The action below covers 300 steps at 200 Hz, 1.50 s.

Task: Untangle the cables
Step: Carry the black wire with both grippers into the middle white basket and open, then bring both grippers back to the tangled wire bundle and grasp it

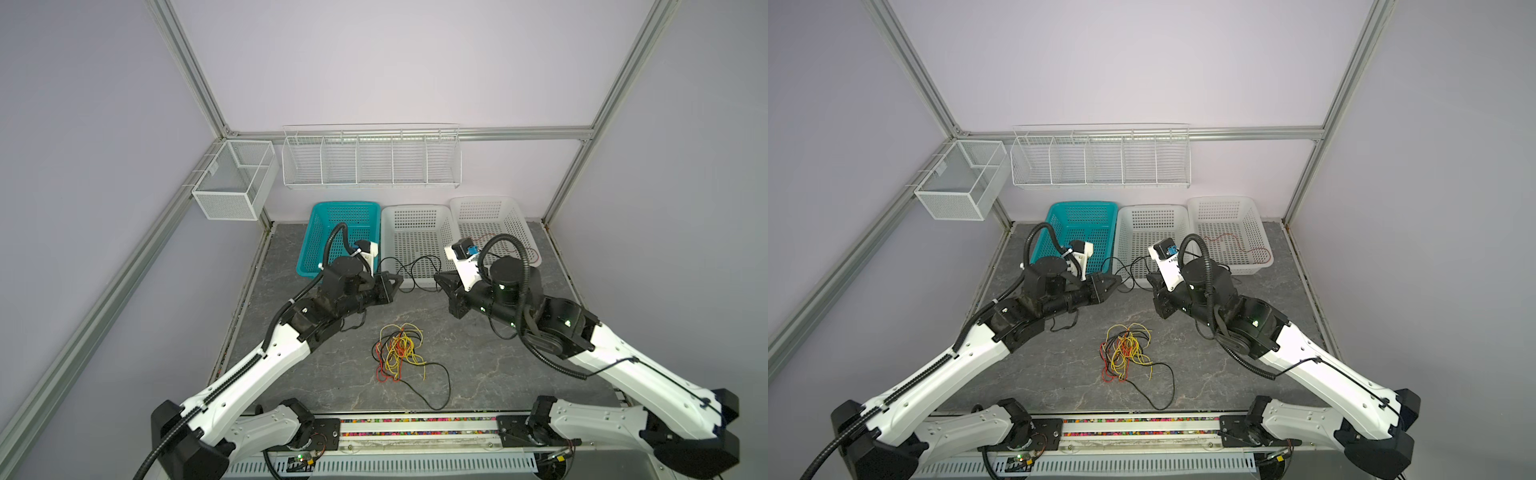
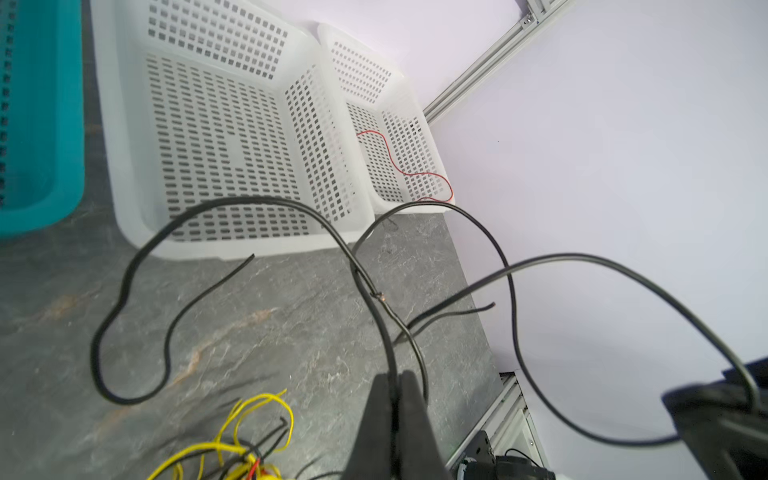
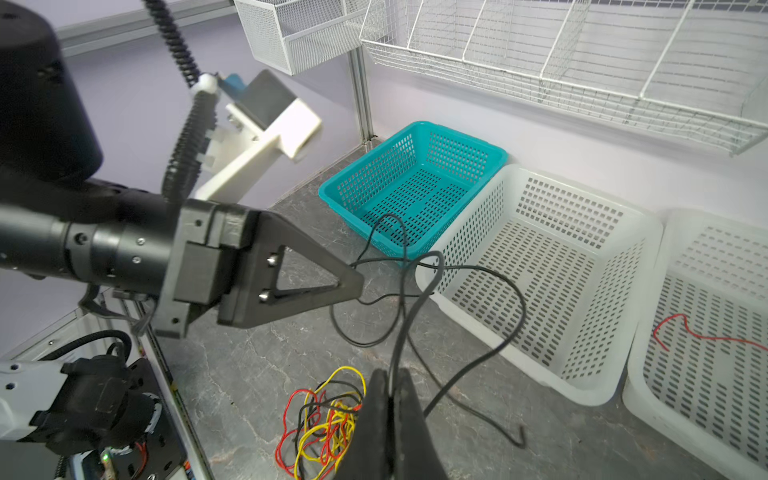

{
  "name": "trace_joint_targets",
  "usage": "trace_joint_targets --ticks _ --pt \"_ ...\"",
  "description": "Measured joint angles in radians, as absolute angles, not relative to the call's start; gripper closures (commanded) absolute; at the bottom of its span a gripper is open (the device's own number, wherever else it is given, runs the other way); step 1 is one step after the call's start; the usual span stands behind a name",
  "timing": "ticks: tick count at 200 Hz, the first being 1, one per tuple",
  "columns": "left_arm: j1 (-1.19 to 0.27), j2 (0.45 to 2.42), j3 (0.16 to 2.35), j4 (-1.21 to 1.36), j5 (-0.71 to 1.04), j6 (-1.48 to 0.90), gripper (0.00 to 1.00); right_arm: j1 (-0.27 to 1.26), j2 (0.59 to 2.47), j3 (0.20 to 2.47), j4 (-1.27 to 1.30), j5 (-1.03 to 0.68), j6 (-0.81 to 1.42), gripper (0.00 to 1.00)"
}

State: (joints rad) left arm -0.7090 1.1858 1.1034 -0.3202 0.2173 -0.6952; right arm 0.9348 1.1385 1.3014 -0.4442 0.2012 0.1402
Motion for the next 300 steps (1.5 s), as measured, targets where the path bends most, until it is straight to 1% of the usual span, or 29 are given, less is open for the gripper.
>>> trace_joint_targets --ticks 21,39,66,88,98,114,121,135,154,165,176,182,199,216,235,258,274,300 --pt "-0.676 1.329 1.225 -0.330 0.273 -0.650 1.00 0.883 1.213 1.347 -0.425 0.179 0.125 0.94" --pt "-0.650 1.448 1.328 -0.346 0.310 -0.613 1.00 0.805 1.279 1.370 -0.402 0.142 0.123 0.94" --pt "-0.616 1.612 1.465 -0.369 0.331 -0.561 1.00 0.683 1.405 1.427 -0.387 0.075 0.134 0.94" --pt "-0.595 1.727 1.560 -0.393 0.328 -0.526 1.00 0.616 1.506 1.468 -0.368 0.024 0.144 0.94" --pt "-0.590 1.784 1.607 -0.408 0.318 -0.507 0.92 0.596 1.548 1.478 -0.353 0.002 0.150 0.94" --pt "-0.587 1.873 1.696 -0.447 0.304 -0.477 0.84 0.575 1.608 1.501 -0.342 -0.018 0.155 0.94" --pt "-0.587 1.911 1.737 -0.467 0.298 -0.462 0.78 0.569 1.636 1.517 -0.342 -0.024 0.158 0.93" --pt "-0.587 1.978 1.810 -0.509 0.285 -0.435 0.65 0.559 1.695 1.554 -0.343 -0.033 0.165 0.89" --pt "-0.587 2.020 1.856 -0.555 0.260 -0.411 0.51 0.550 1.750 1.577 -0.343 -0.049 0.170 0.80" --pt "-0.587 2.017 1.859 -0.576 0.242 -0.389 0.43 0.546 1.764 1.576 -0.347 -0.051 0.176 0.79" --pt "-0.587 2.008 1.859 -0.590 0.221 -0.382 0.38 0.544 1.768 1.572 -0.348 -0.053 0.176 0.76" --pt "-0.587 2.001 1.859 -0.595 0.210 -0.379 0.37 0.542 1.766 1.569 -0.347 -0.052 0.178 0.73" --pt "-0.587 1.961 1.847 -0.602 0.181 -0.362 0.33 0.538 1.751 1.560 -0.346 -0.049 0.186 0.56" --pt "-0.587 1.879 1.787 -0.591 0.147 -0.363 0.30 0.536 1.727 1.558 -0.350 -0.050 0.196 0.47" --pt "-0.587 1.755 1.680 -0.560 0.109 -0.374 0.29 0.534 1.674 1.540 -0.355 -0.055 0.207 0.38" --pt "-0.589 1.579 1.505 -0.513 0.071 -0.416 0.28 0.538 1.531 1.441 -0.360 -0.076 0.241 0.29" --pt "-0.592 1.459 1.367 -0.495 0.049 -0.450 0.28 0.554 1.415 1.353 -0.364 -0.107 0.252 0.25" --pt "-0.621 1.279 1.139 -0.484 0.019 -0.505 0.28 0.622 1.248 1.186 -0.366 -0.165 0.263 0.23"
